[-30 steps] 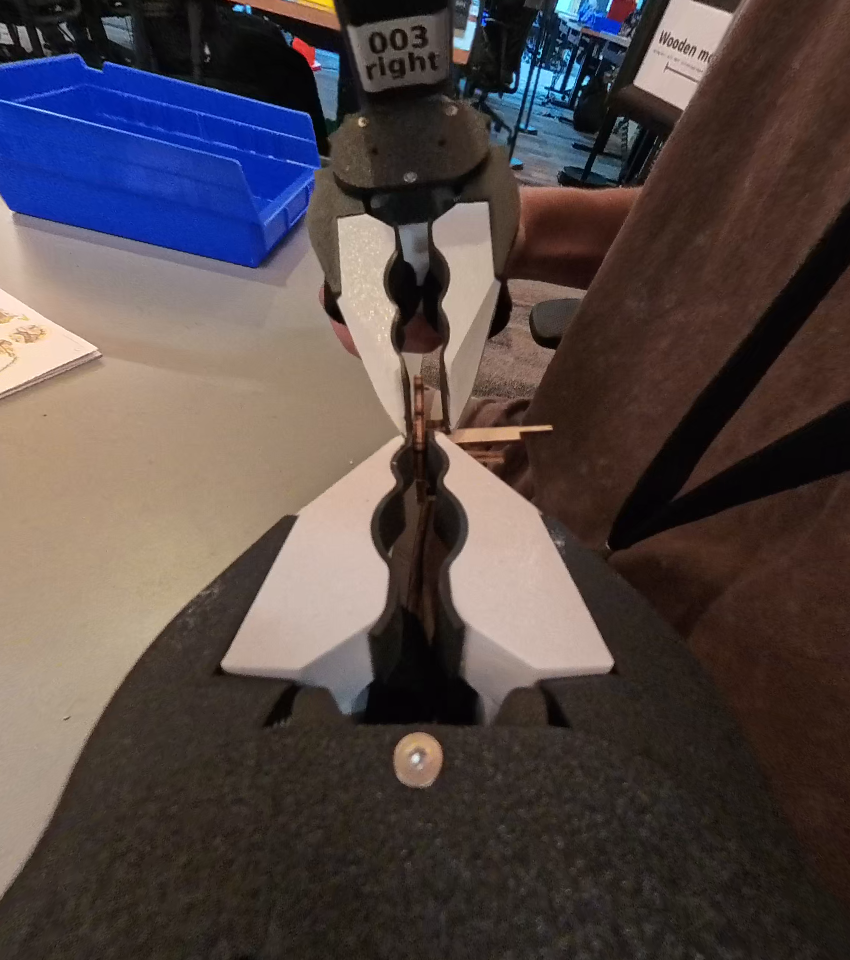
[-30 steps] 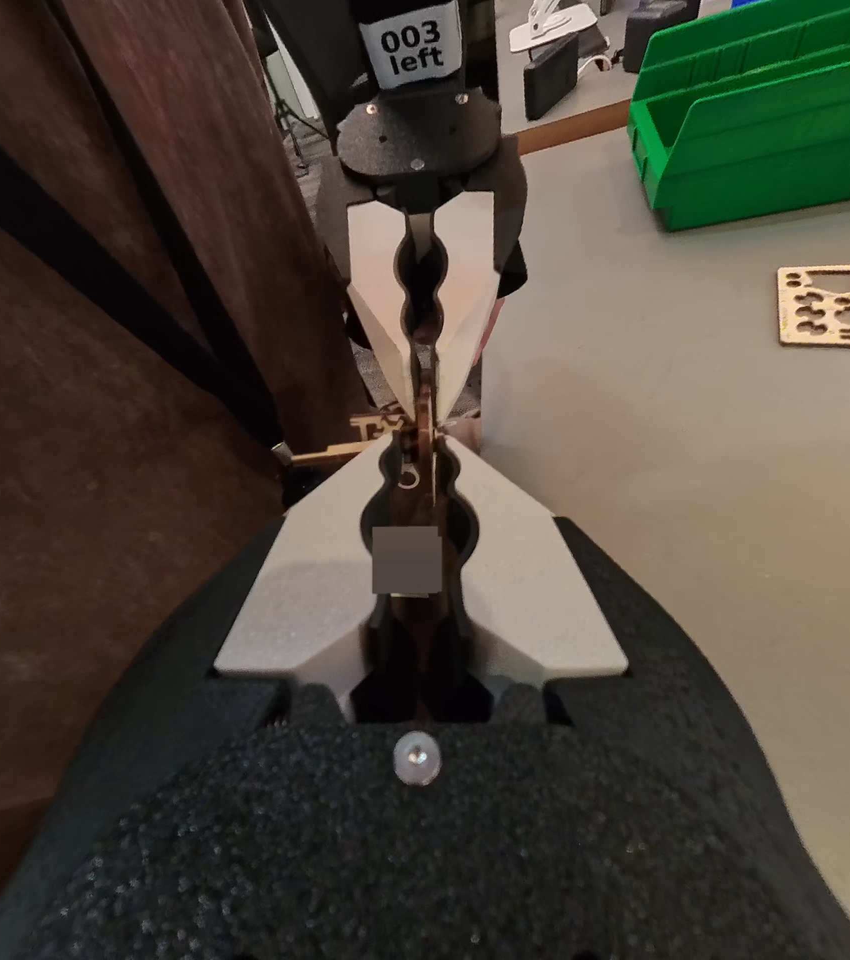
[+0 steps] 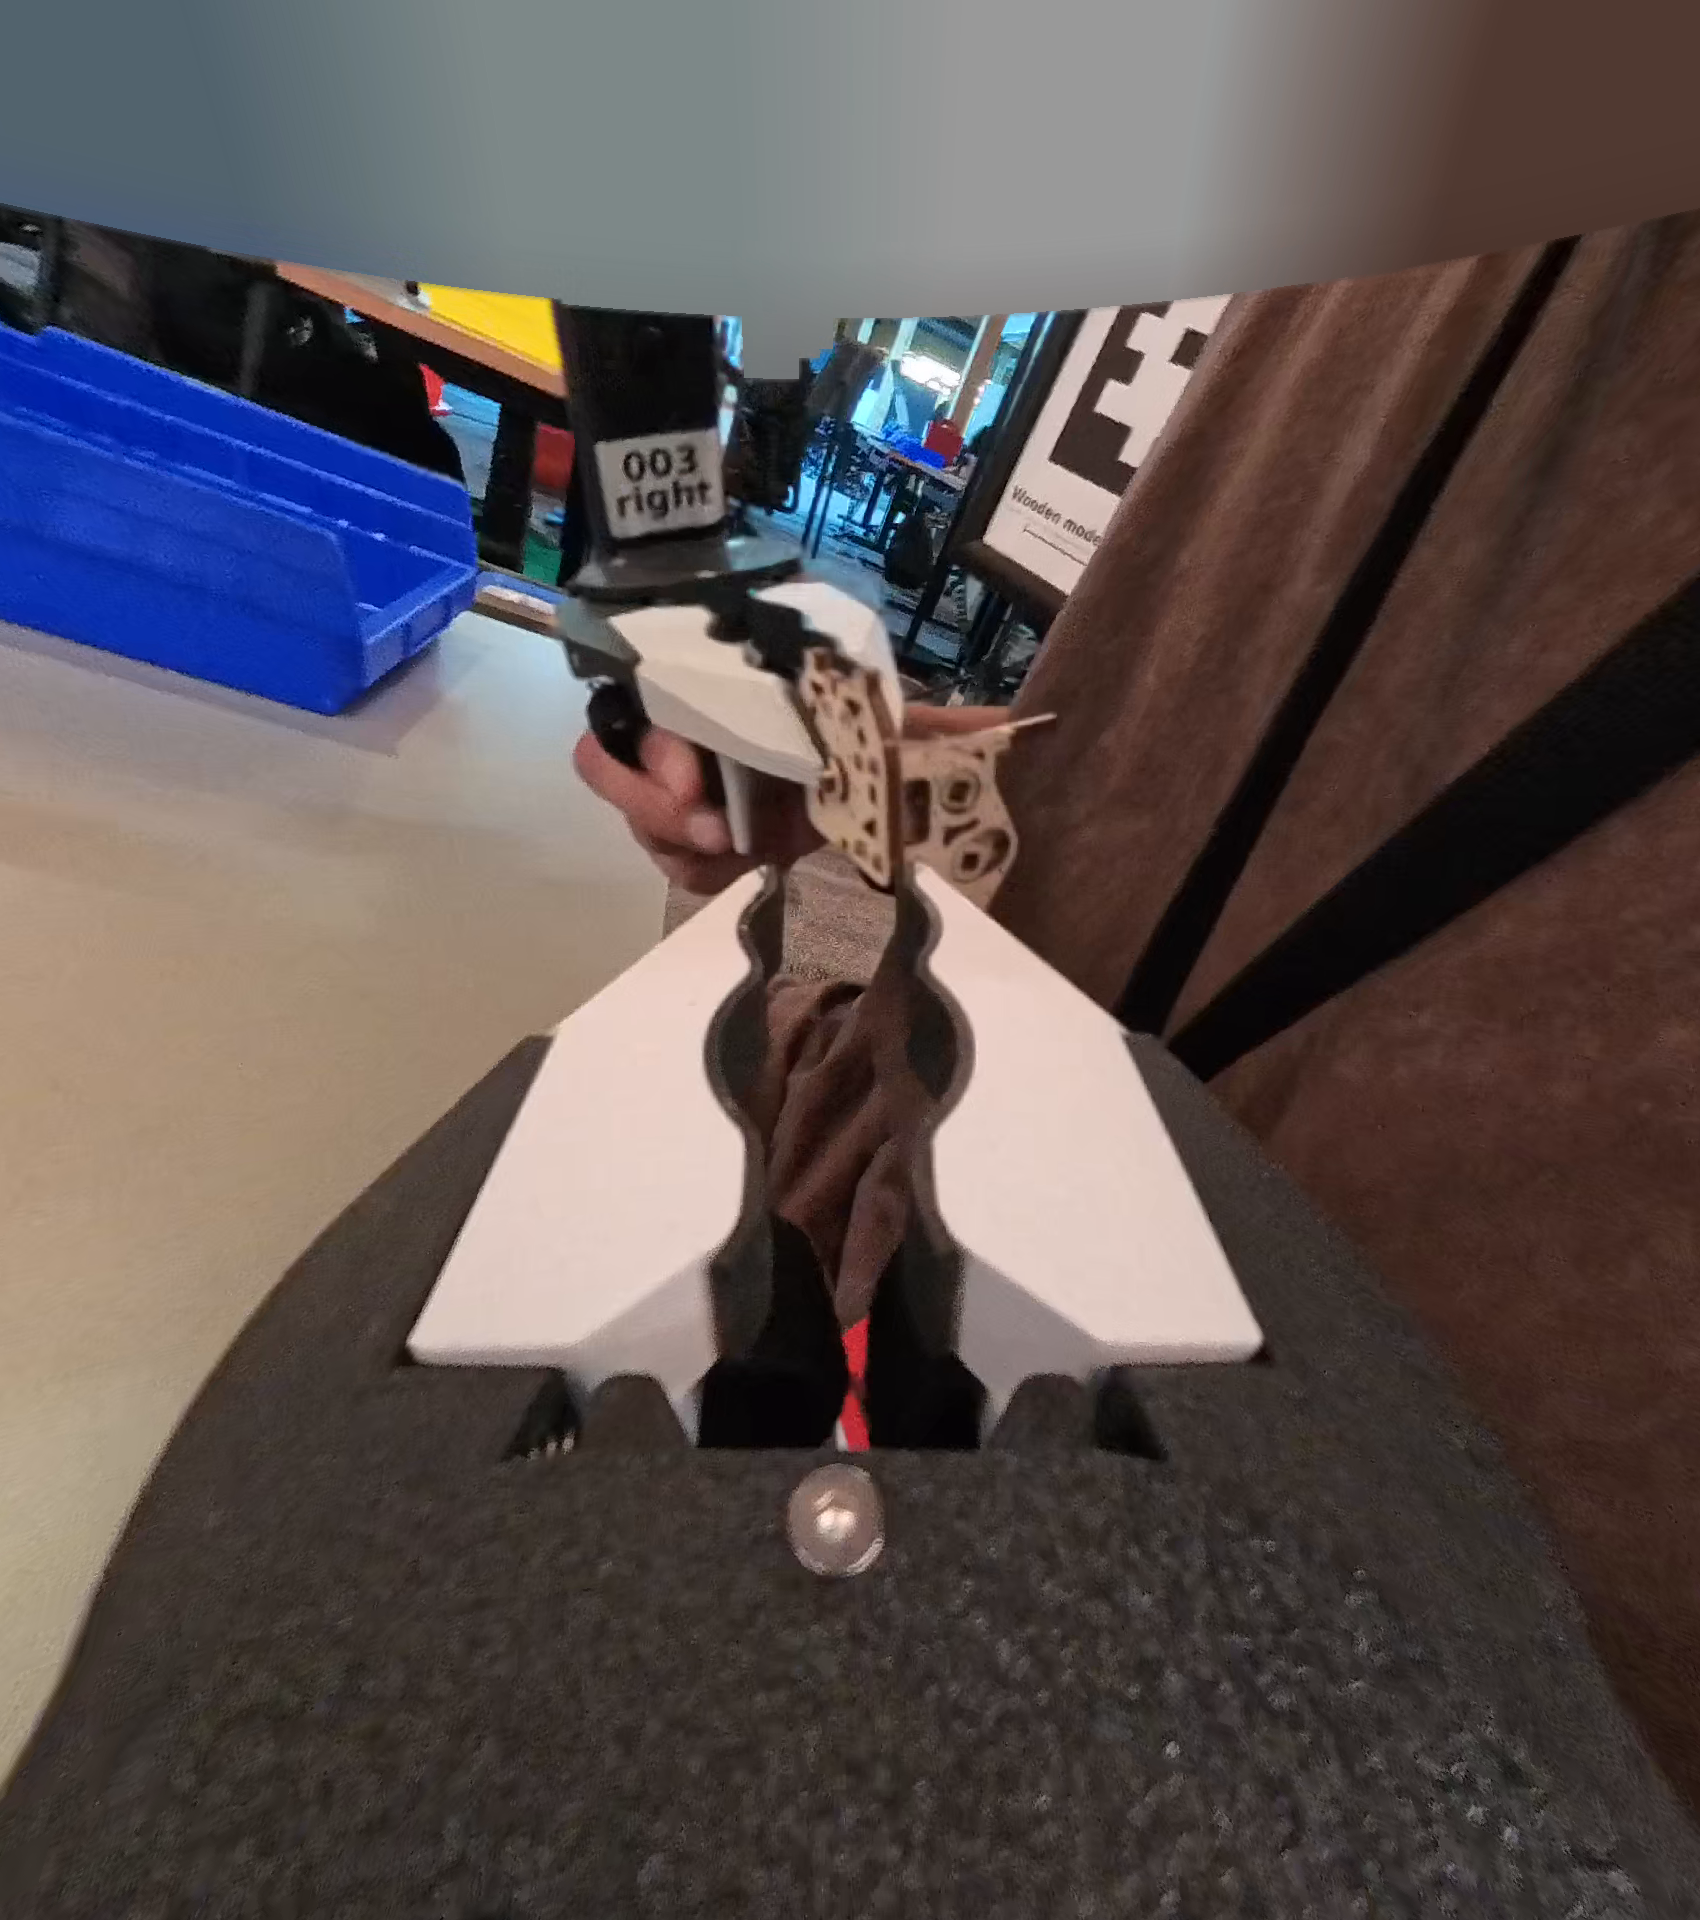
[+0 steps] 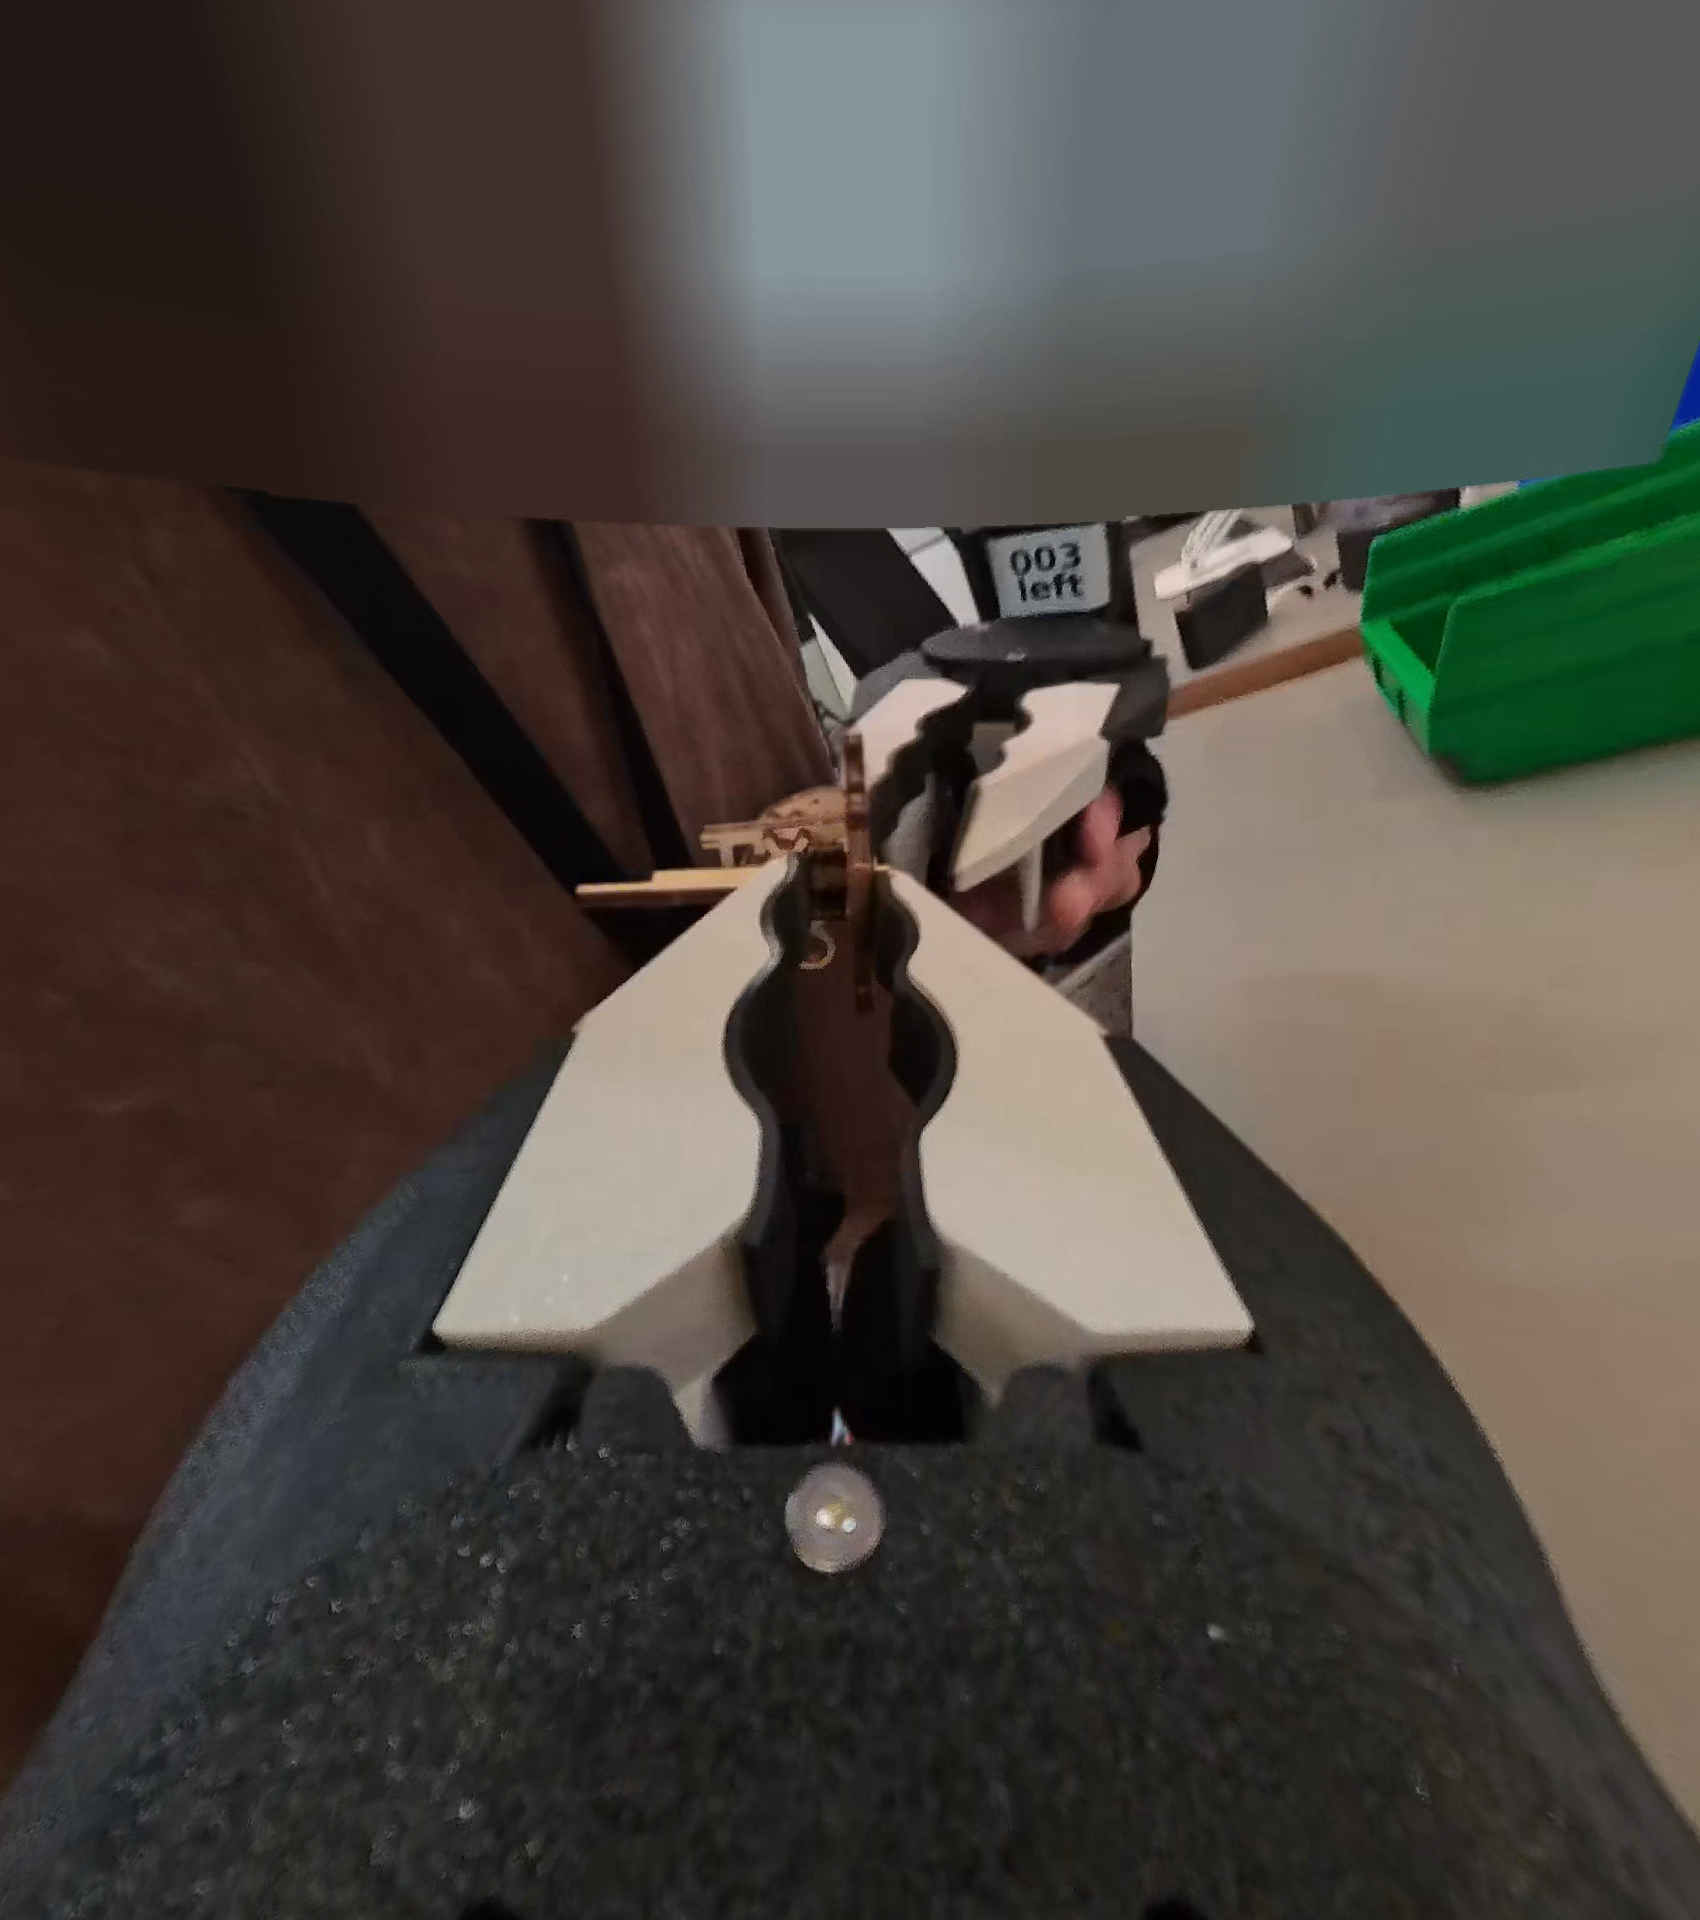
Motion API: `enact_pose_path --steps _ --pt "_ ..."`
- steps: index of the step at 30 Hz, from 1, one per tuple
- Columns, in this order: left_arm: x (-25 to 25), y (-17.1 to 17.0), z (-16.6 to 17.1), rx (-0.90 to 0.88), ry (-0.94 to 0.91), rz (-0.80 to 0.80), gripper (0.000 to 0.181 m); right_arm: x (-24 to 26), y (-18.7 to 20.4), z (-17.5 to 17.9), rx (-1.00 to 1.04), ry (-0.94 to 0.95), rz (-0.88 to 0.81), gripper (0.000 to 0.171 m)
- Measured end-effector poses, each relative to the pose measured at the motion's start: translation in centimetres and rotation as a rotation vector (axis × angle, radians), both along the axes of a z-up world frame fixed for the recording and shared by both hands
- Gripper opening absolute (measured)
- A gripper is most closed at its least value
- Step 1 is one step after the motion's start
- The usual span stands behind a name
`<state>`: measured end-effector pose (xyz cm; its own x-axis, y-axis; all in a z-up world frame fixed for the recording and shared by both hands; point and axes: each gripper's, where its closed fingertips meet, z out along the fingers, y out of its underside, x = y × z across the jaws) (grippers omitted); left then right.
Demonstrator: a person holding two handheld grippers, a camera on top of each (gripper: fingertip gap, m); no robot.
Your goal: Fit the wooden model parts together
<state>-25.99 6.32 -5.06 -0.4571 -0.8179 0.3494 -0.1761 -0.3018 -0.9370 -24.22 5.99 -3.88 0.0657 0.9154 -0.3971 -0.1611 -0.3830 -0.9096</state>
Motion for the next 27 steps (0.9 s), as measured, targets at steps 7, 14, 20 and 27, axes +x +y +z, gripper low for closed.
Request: enact_pose_path --steps 7,14,20,27 --pt "0.8 -1.1 1.0 0.010 -0.041 0.027 0.044 -0.5 0.5 0.3 0.111 -0.090 -0.067 0.011" --pt "0.7 -1.8 1.1 0.075 -0.052 0.028 0.034 -0.4 0.5 0.2 0.122 -0.127 -0.060 0.011" --pt "0.8 -1.7 1.2 0.057 -0.049 0.028 0.041 -0.7 0.5 0.2 0.130 -0.133 -0.061 0.011" --pt "1.1 -0.9 0.8 0.101 -0.033 0.100 0.032 -0.5 1.2 -0.1 0.146 -0.174 -0.103 0.011"
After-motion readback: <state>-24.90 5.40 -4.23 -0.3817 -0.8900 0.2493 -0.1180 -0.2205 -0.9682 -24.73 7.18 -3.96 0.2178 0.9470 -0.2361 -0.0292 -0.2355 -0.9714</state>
